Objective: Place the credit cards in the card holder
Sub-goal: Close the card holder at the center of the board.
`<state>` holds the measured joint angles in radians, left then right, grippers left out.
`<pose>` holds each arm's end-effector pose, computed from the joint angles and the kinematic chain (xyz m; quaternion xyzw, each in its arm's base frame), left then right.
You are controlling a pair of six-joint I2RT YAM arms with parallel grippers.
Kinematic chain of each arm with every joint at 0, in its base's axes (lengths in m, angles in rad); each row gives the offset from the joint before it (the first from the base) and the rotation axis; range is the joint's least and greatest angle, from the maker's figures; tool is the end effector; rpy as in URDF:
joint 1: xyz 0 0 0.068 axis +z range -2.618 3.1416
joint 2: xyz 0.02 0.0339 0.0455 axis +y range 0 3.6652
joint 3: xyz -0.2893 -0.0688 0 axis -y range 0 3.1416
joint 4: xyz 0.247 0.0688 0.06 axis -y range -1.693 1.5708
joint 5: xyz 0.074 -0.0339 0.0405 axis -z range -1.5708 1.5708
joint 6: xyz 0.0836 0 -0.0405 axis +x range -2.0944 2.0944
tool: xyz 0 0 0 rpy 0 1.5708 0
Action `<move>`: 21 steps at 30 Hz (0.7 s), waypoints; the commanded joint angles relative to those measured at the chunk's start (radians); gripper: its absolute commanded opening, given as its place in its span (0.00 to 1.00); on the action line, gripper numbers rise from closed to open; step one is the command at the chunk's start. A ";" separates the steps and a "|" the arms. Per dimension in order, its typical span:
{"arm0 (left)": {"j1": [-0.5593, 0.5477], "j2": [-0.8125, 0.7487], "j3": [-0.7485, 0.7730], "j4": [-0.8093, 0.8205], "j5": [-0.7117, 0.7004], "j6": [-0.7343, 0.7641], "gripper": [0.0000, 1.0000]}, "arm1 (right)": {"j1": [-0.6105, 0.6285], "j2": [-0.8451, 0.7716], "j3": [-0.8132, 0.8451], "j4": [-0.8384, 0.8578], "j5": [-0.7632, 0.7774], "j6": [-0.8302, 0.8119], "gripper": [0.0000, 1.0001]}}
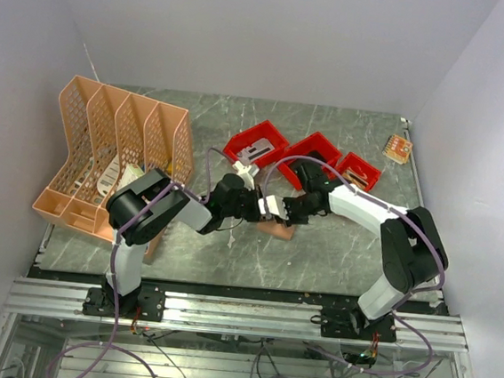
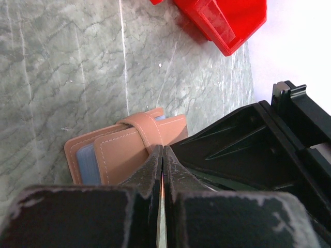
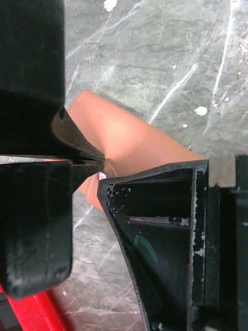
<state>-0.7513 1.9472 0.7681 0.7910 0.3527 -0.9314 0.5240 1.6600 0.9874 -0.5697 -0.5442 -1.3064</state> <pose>0.2852 -0.3059 0.1195 0.0239 0.8228 -0.5062 0.2572 0.2583 0.1992 0.1570 -0.7800 0.5445 0.1851 0.2467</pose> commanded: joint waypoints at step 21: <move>-0.007 0.112 -0.070 -0.111 -0.013 0.074 0.07 | -0.003 0.080 0.094 -0.174 -0.072 0.025 0.03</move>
<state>-0.7433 1.9858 0.7471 0.8719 0.3630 -0.9234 0.5209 1.7187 1.0763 -0.6830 -0.5720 -1.2766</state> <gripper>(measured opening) 0.076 0.028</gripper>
